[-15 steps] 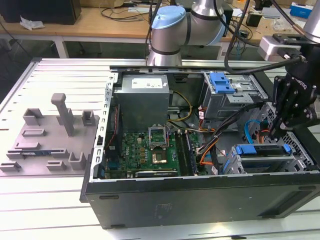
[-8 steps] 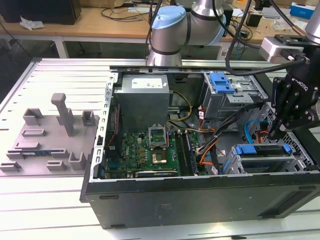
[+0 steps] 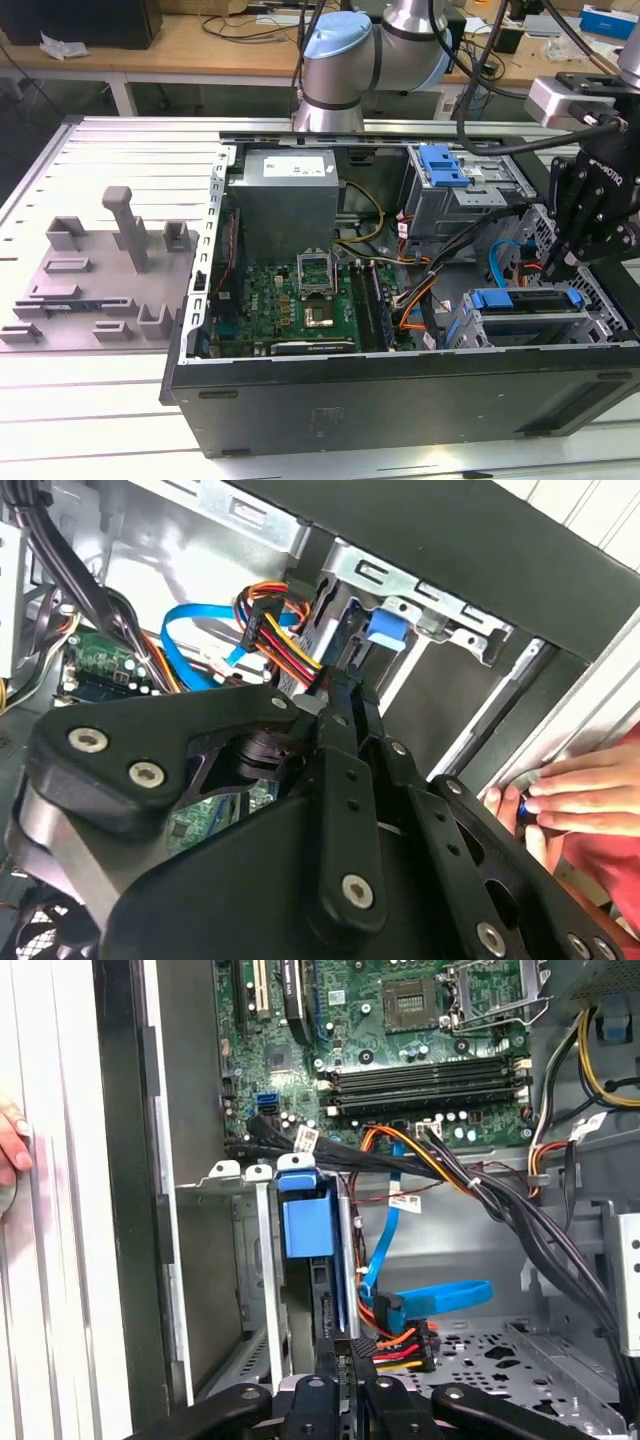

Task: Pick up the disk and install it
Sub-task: 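Insert the first disk wire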

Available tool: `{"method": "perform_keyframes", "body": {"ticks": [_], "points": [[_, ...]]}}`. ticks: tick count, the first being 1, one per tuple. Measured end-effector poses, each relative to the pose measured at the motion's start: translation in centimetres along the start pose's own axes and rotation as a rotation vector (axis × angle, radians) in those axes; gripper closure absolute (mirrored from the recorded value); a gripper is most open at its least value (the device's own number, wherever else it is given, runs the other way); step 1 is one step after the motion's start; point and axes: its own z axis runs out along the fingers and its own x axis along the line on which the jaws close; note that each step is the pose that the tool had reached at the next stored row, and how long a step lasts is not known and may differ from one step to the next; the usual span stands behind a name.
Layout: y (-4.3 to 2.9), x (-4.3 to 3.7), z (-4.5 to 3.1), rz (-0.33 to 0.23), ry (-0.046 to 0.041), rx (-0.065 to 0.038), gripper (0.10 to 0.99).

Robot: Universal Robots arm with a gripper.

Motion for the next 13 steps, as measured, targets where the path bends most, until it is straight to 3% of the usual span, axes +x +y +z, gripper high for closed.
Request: {"method": "perform_keyframes", "body": {"ticks": [2,8,9,12,13], "points": [[-0.04,0.22,0.13,0.001,-0.0006,0.007,0.918],[-0.04,0.2,0.16,0.002,0.0,0.007,0.918],[-0.04,-0.14,0.14,0.003,0.0041,0.007,0.918],[-0.02,-0.47,0.1,0.012,0.0337,0.008,0.918],[-0.02,-0.48,0.13,0.012,0.0363,0.009,0.918]]}}
